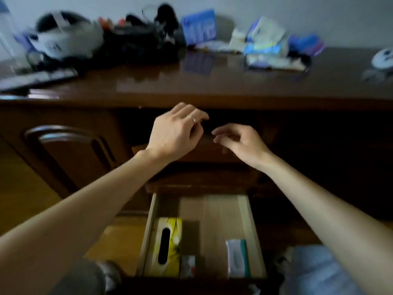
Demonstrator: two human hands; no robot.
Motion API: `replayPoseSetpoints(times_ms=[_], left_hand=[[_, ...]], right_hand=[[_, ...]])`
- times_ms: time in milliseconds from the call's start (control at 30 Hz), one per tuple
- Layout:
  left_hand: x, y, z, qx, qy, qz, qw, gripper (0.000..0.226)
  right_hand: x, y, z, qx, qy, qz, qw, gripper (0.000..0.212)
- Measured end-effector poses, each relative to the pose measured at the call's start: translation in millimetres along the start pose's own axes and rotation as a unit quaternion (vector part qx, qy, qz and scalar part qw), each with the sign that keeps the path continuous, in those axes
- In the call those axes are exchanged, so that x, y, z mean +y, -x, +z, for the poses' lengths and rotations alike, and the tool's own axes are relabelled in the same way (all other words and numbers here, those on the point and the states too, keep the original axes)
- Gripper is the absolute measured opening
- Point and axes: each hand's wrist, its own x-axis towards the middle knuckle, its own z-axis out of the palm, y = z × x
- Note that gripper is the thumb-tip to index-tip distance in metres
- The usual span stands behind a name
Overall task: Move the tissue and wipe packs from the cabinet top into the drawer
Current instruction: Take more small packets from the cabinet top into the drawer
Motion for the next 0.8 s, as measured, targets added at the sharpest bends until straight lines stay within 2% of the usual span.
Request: replayPoseSetpoints(times_ms=[67, 100, 200, 300, 400, 533, 600, 633, 700, 733, 800], left_hand=[[-4, -51, -9, 0.041, -0.017, 0.000, 0.999, 0.020], [-6, -73, -11, 0.034, -0.023, -0.017, 0.999, 0.019], [-20, -130, -2, -0.052, -0.029, -0.096, 0.994, 0.022], [-35, -159, 22, -0.121, -0.019, -0.145, 0.982, 0.023], [-45, -165, 57, -0.180, -0.018, -0.158, 0.971, 0.028], [-56, -167, 93, -0.264, -0.005, -0.200, 0.944, 0.052], [-61, -166, 98, -0.252, -0.001, -0.197, 0.948, 0.060], [-62, -164, 98, -0.240, 0.003, -0.190, 0.952, 0.064], [-59, -163, 94, -0.215, 0.018, -0.156, 0.964, 0.075], [-58, -162, 91, -0.202, 0.025, -0.130, 0.970, 0.081], [-53, -162, 88, -0.213, 0.032, -0.087, 0.973, 0.087]], right_hand=[[-35, -18, -35, 0.068, 0.033, -0.067, 0.995, 0.014], [-47, -30, -49, 0.105, 0.053, -0.088, 0.989, 0.014], [-63, -74, -88, 0.186, 0.174, -0.084, 0.963, 0.021], [-43, -114, -117, 0.161, 0.289, -0.001, 0.943, 0.047], [-11, -142, -128, 0.116, 0.377, 0.112, 0.912, 0.072], [13, -176, -148, 0.118, 0.423, 0.185, 0.879, 0.087], [14, -183, -154, 0.107, 0.439, 0.194, 0.871, 0.081], [12, -185, -154, 0.106, 0.443, 0.166, 0.874, 0.071], [2, -185, -147, 0.129, 0.361, 0.087, 0.919, 0.042], [-4, -185, -141, 0.147, 0.289, 0.054, 0.944, 0.034], [-10, -184, -135, 0.195, 0.218, 0.011, 0.956, 0.030]])
